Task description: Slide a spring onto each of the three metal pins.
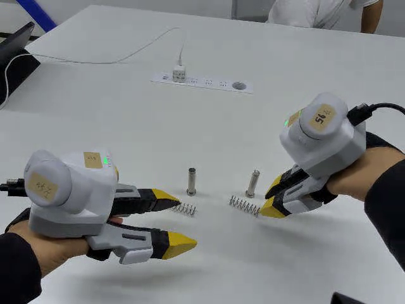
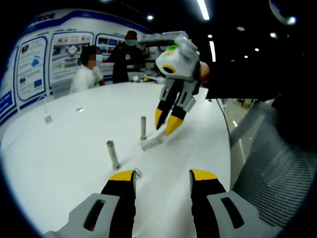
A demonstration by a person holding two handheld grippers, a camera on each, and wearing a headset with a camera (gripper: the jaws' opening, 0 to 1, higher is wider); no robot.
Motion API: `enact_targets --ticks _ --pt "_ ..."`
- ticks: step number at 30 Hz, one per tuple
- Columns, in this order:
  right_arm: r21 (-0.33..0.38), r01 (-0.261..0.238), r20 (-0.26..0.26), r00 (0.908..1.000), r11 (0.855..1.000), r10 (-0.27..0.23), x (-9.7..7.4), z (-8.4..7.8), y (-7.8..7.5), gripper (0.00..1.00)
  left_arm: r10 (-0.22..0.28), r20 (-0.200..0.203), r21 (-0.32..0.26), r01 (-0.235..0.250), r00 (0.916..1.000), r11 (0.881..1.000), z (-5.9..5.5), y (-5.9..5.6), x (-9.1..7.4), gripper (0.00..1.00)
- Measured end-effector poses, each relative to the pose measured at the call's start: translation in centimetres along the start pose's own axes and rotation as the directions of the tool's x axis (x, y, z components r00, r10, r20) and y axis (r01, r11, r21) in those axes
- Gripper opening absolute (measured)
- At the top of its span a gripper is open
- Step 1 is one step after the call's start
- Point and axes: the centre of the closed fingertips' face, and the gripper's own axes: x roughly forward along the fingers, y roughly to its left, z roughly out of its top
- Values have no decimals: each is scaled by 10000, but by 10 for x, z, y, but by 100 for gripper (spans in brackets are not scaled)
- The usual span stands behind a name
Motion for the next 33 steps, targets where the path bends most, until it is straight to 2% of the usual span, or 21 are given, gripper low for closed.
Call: enact_targets --ticks 19,33 --pt "284 50 -227 9997 9996 -43 21 -3 -2 15 -5 -4 -35 5 10000 10000 0 1 0 44" --pt "277 40 -360 9993 9996 -30 25 -3 -2 12 33 29 -71 -33 10000 10000 0 2 0 44"
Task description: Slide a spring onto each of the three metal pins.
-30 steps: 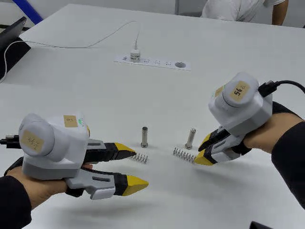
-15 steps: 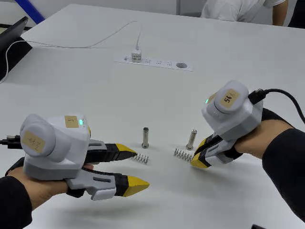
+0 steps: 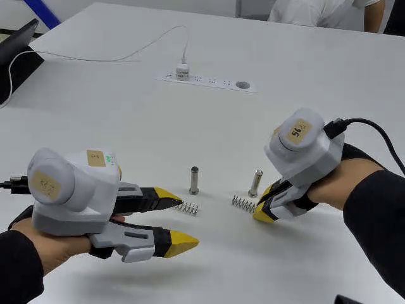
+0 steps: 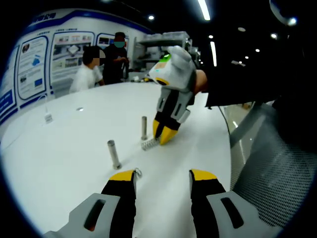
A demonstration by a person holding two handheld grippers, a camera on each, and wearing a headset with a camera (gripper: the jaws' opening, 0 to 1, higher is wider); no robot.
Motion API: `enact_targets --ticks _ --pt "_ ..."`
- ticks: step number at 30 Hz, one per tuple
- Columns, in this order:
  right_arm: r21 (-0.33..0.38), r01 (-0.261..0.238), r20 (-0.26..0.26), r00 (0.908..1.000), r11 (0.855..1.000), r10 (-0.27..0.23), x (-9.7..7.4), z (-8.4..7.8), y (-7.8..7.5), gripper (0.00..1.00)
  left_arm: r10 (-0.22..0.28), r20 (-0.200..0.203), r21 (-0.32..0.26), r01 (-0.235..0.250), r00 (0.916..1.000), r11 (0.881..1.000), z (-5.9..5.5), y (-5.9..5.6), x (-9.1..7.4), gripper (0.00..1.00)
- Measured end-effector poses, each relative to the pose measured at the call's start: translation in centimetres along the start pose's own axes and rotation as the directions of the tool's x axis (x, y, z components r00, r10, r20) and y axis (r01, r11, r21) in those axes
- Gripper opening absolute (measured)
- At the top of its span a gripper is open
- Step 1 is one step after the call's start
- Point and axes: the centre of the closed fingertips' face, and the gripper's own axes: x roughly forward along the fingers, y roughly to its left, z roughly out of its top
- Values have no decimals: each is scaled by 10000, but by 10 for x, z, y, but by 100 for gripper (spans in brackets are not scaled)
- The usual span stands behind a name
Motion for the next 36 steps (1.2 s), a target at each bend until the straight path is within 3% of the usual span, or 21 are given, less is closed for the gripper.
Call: enact_targets --ticks 13,23,36 --pt "-386 -75 -108 9999 9992 71 -2 -2 4 12 -69 -121 110 70 9999 9999 -1 -1 2 44" --pt "-430 -159 -2 9999 9990 159 -14 -1 10 12 -272 -273 345 282 9993 9990 3 -3 6 43" --pt "-902 -518 308 9980 9946 548 -38 15 34 12 -569 -296 915 594 9979 9940 24 -2 15 43"
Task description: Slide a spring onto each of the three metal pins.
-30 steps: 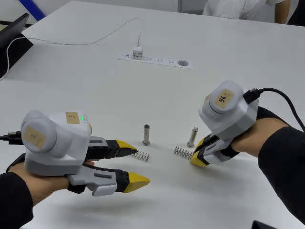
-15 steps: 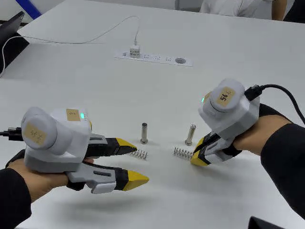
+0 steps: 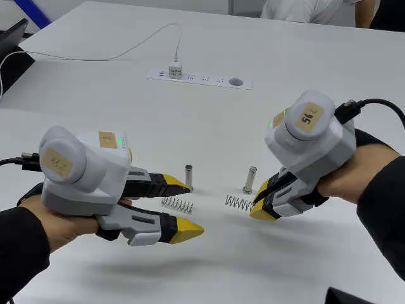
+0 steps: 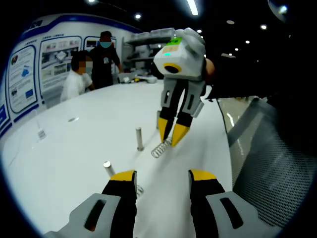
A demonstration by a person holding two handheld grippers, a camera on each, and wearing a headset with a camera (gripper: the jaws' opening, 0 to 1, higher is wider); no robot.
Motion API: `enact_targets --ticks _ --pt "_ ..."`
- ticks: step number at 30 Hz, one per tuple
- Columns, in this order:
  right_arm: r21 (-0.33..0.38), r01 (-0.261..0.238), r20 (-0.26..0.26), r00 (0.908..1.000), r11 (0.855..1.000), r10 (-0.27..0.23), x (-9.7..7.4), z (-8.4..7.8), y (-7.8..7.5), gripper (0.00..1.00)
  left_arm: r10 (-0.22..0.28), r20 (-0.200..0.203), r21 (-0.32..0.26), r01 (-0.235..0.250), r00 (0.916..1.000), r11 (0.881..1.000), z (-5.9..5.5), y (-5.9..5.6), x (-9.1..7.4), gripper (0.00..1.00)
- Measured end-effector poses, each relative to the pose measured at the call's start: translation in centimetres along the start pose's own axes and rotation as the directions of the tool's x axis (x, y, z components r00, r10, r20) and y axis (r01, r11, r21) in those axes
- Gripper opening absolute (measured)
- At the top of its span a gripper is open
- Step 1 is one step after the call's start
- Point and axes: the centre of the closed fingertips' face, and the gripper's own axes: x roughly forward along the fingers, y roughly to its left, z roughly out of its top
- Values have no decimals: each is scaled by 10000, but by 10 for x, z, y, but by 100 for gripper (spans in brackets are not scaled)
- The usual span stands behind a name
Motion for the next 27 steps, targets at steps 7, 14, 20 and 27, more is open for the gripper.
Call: enact_targets --ticks 7,14,20,27 --pt "-374 -126 95 9999 9992 130 -11 8 11 12 -234 -24 295 234 9997 9993 9 -3 8 42" --pt "-618 -204 -18 9998 9979 204 -14 8 15 12 -316 -42 452 317 9995 9985 11 -3 14 41" --pt "-970 -297 -44 9996 9948 294 -15 13 21 12 -436 -55 585 439 9990 9973 11 -7 19 38" --pt "-1282 -371 -66 9993 9910 366 -14 16 25 12 -656 -19 804 655 9978 9946 13 -14 23 34"
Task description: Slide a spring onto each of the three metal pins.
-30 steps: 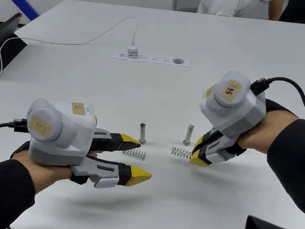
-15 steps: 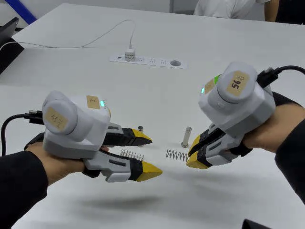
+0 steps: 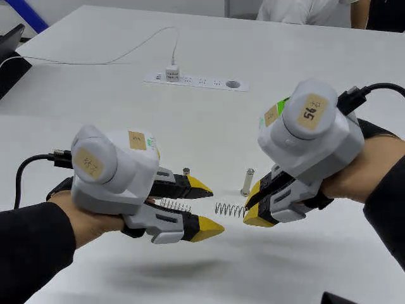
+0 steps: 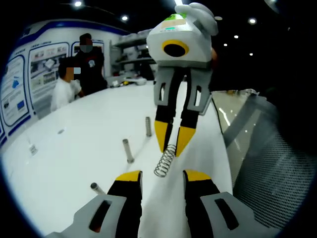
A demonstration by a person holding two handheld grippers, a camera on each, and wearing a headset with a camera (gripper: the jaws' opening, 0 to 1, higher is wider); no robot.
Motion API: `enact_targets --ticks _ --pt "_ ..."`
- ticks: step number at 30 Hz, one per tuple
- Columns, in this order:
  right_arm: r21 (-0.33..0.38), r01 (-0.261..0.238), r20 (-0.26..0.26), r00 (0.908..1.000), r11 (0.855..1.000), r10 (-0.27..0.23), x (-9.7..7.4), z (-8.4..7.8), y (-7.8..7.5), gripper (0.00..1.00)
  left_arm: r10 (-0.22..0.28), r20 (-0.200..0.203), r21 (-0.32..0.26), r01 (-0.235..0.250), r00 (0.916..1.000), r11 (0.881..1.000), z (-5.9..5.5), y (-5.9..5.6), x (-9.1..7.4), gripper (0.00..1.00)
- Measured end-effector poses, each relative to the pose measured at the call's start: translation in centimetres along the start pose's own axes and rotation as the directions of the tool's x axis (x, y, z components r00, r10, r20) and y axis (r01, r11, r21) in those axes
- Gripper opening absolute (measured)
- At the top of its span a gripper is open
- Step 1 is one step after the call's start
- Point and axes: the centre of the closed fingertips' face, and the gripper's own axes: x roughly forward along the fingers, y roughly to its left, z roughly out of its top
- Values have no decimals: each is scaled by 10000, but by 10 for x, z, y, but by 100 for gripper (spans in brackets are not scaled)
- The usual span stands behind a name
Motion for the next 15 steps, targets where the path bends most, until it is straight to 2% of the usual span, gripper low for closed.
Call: enact_targets --ticks 15 --pt "-450 -275 -155 9995 9986 269 0 1 9 12 -364 3 577 364 9993 9977 -1 -10 5 19"
